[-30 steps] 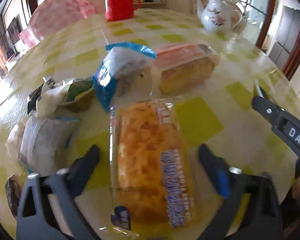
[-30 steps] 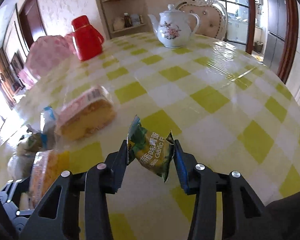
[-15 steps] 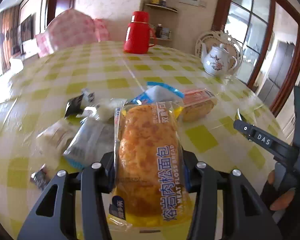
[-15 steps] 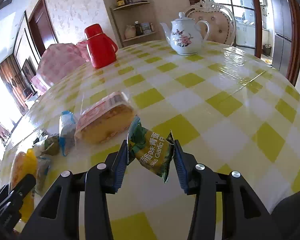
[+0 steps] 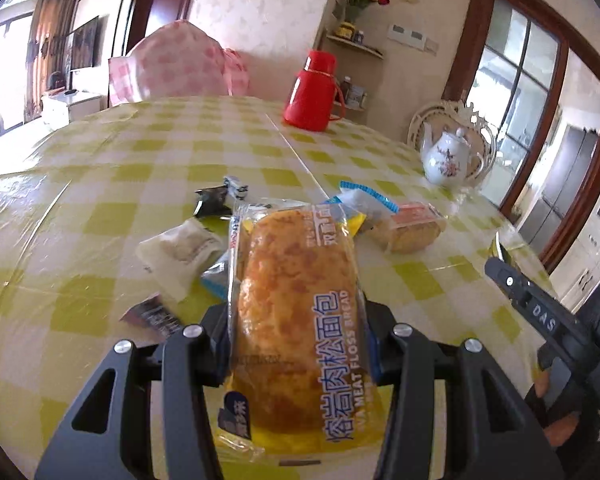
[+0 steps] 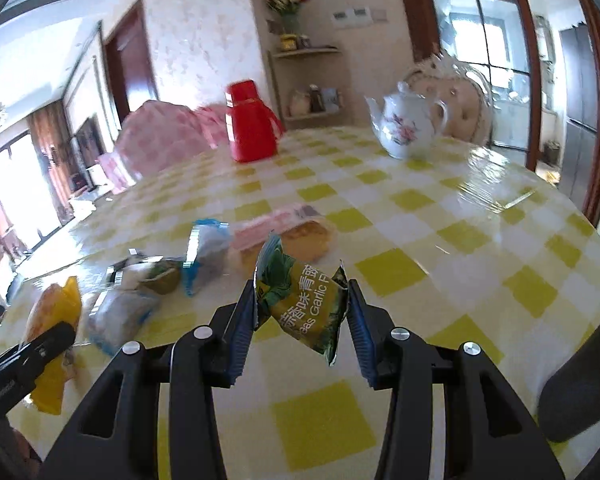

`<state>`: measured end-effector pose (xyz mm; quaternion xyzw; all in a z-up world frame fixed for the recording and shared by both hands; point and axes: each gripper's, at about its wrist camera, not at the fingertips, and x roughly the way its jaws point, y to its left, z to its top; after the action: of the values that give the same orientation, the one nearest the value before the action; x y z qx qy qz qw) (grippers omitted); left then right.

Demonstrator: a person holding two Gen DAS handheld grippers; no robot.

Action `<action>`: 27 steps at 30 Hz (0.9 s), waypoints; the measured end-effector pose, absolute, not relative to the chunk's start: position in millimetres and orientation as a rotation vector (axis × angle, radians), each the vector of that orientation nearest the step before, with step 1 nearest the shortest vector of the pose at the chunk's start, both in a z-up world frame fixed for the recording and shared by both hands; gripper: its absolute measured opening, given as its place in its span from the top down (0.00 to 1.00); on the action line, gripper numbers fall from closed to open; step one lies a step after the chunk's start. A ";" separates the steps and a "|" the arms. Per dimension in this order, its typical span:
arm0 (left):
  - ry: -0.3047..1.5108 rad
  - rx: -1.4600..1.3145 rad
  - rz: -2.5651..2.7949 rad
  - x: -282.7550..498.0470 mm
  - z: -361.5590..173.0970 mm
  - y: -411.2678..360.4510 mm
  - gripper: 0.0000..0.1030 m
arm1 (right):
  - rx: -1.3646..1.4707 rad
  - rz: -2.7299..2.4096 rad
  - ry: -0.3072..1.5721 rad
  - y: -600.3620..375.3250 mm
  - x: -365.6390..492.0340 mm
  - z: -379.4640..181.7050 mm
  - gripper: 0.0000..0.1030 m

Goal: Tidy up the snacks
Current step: 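Lift the bread loaf and garlic pack toward the box with both tools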

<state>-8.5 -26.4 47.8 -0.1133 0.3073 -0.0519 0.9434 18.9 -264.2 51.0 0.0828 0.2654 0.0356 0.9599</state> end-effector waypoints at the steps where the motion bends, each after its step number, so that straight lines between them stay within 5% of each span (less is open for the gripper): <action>1: 0.614 -0.243 -0.097 -12.7 48.8 -21.3 0.53 | 0.180 0.092 0.536 -261.1 14.2 51.9 0.58; 27: 0.558 -0.299 0.001 -102.5 59.4 53.1 0.53 | 0.228 0.356 0.535 -181.6 -64.7 57.5 0.57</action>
<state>-102.5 53.1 59.4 -0.1469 0.2742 0.0005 0.9504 -64.7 -181.6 57.5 0.1120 0.2622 0.1747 0.9424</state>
